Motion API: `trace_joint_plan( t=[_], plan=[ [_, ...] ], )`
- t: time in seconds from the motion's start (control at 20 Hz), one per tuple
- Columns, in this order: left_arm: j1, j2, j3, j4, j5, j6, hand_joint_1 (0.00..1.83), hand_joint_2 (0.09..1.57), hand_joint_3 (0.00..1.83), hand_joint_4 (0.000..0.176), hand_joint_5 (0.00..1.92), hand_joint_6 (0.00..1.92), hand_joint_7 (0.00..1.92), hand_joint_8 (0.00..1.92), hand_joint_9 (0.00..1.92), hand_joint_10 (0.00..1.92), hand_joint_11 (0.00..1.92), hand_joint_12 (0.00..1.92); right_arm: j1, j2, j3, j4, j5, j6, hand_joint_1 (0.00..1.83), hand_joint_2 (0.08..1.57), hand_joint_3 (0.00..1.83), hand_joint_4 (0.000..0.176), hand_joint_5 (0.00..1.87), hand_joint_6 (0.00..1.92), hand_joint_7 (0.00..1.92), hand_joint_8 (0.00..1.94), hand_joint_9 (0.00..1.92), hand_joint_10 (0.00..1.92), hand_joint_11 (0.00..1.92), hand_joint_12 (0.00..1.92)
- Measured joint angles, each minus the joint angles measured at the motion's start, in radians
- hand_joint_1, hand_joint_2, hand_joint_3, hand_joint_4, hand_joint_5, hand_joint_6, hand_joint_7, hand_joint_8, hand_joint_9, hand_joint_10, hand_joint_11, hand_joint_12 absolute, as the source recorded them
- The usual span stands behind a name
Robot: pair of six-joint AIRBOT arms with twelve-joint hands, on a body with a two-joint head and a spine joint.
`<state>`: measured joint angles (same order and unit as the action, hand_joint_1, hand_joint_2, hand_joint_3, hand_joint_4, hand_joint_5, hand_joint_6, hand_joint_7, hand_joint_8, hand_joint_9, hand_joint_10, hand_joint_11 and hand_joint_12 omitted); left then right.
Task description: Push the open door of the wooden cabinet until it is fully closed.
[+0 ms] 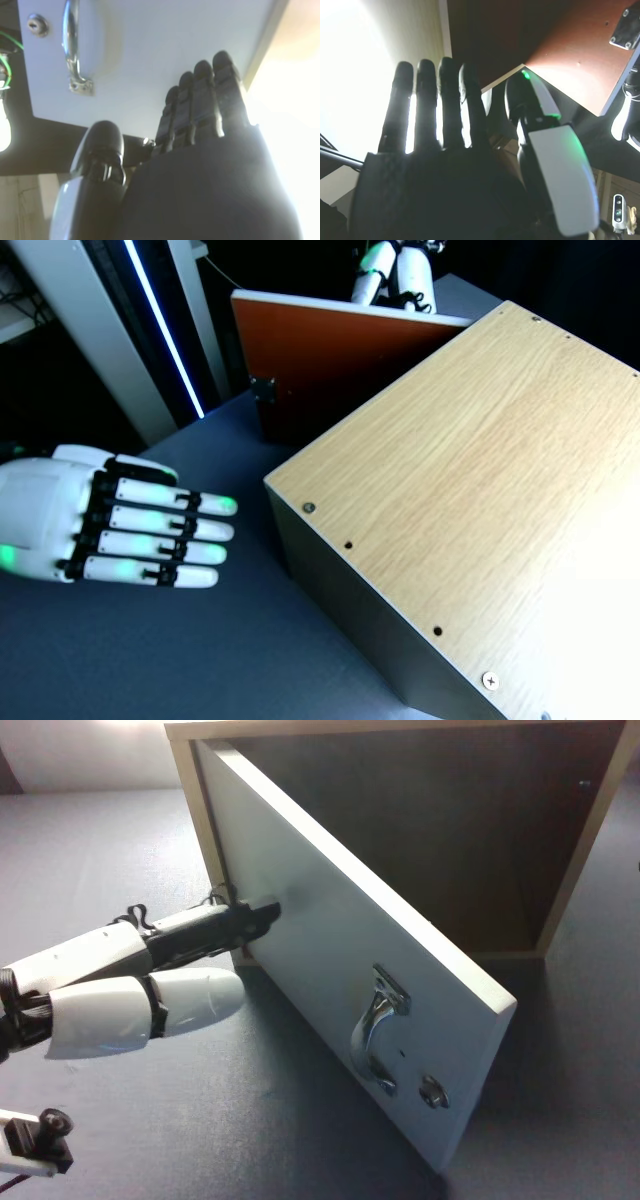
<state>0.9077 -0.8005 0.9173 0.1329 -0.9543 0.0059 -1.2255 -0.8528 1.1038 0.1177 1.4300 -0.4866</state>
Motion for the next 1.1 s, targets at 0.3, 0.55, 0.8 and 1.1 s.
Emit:
trace_joint_plan(
  t=[0.3,0.55,0.8,1.1],
  plan=[
    [-0.034,-0.037,0.018,0.011,0.029,-0.001,0.00,1.52,0.01,0.000,0.03,0.00,0.10,0.00,0.08,0.00,0.07,0.00,0.000,-0.003,0.000,-0.002,-0.002,0.004,0.48,1.40,0.00,0.000,0.38,0.00,0.37,0.00,0.30,0.00,0.12,0.26],
    [-0.050,-0.056,0.032,0.008,0.029,-0.001,0.00,1.52,0.01,0.000,0.05,0.01,0.13,0.01,0.10,0.01,0.07,0.01,0.000,-0.003,0.000,0.000,0.000,0.006,0.53,1.41,0.00,0.000,0.38,0.00,0.36,0.00,0.28,0.00,0.08,0.26],
    [-0.076,-0.083,0.048,0.011,0.045,0.000,0.00,1.51,0.00,0.000,0.14,0.01,0.15,0.00,0.12,0.00,0.09,0.01,0.000,-0.003,0.005,0.010,0.000,0.007,0.55,1.41,0.00,0.000,0.38,0.00,0.37,0.00,0.28,0.00,0.09,0.26],
    [-0.117,-0.121,0.077,0.013,0.053,-0.001,0.00,1.49,0.00,0.000,0.12,0.00,0.15,0.00,0.12,0.00,0.11,0.02,0.000,-0.003,0.005,0.013,0.003,0.007,0.52,1.40,0.00,0.000,0.38,0.00,0.36,0.00,0.28,0.00,0.11,0.26]
  ],
)
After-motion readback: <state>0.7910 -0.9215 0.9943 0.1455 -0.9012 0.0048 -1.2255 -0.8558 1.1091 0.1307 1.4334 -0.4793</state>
